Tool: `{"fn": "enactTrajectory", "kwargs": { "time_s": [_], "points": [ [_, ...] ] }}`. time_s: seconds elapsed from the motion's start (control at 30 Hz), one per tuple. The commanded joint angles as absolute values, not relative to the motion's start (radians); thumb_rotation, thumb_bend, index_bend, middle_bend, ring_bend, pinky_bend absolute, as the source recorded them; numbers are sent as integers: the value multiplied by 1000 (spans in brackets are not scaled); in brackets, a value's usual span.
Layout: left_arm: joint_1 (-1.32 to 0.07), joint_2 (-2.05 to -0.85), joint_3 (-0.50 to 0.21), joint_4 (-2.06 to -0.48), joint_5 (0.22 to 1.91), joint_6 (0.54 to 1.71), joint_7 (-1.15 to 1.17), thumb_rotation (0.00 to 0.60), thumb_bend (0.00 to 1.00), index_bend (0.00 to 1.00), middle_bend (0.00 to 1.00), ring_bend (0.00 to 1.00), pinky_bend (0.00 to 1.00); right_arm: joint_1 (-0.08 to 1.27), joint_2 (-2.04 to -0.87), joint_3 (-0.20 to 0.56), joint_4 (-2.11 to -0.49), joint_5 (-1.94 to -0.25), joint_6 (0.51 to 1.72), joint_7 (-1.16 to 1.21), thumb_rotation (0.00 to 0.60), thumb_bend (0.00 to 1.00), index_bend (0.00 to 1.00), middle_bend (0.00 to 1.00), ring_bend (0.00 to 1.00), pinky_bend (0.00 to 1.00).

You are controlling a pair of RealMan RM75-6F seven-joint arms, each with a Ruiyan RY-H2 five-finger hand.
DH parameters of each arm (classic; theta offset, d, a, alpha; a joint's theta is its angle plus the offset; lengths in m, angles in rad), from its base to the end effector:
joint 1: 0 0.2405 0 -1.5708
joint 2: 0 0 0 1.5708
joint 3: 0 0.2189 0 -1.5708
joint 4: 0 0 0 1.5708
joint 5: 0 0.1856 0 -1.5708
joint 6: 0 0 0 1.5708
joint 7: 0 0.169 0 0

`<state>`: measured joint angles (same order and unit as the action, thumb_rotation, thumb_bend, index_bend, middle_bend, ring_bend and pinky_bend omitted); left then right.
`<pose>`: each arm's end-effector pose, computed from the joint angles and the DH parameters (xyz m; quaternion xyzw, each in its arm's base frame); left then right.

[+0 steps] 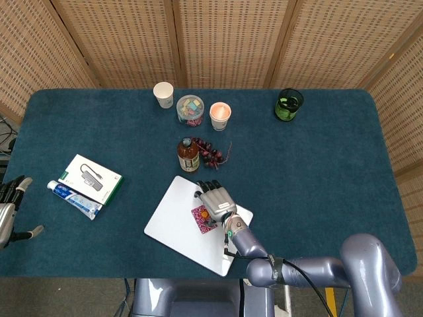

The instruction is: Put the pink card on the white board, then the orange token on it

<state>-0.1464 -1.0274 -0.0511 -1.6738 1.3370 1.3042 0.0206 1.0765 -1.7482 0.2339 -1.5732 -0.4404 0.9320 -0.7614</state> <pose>-0.2871 0.2144 0.1688 -0.5953 -0.4433 -0.3161 0.5910 -0.0290 -0.3124 -0.0809 0.7846 -0.4423 0.2683 0.3418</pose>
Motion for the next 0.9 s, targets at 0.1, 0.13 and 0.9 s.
{"fn": "enactTrajectory", "kwargs": {
  "time_s": [0.1, 0.13, 0.9],
  "points": [
    [-146, -1028, -51, -1673, 1337, 1306, 18, 600, 0, 0, 0, 0, 0, 1069, -1703, 232, -1629, -452, 971, -755, 600, 260, 169, 0, 0, 0],
    [-145, -1027, -51, -1673, 1338, 1306, 17, 600, 0, 0, 0, 0, 0, 1065, -1689, 230, -1644, -456, 978, -754, 600, 260, 168, 0, 0, 0],
    [-91, -1042, -24, -1667, 1463, 1449, 14, 600, 0, 0, 0, 0, 0, 409, -1209, -171, -1571, -1350, 1569, -129, 600, 0, 0, 0, 0, 0]
  ]
}}
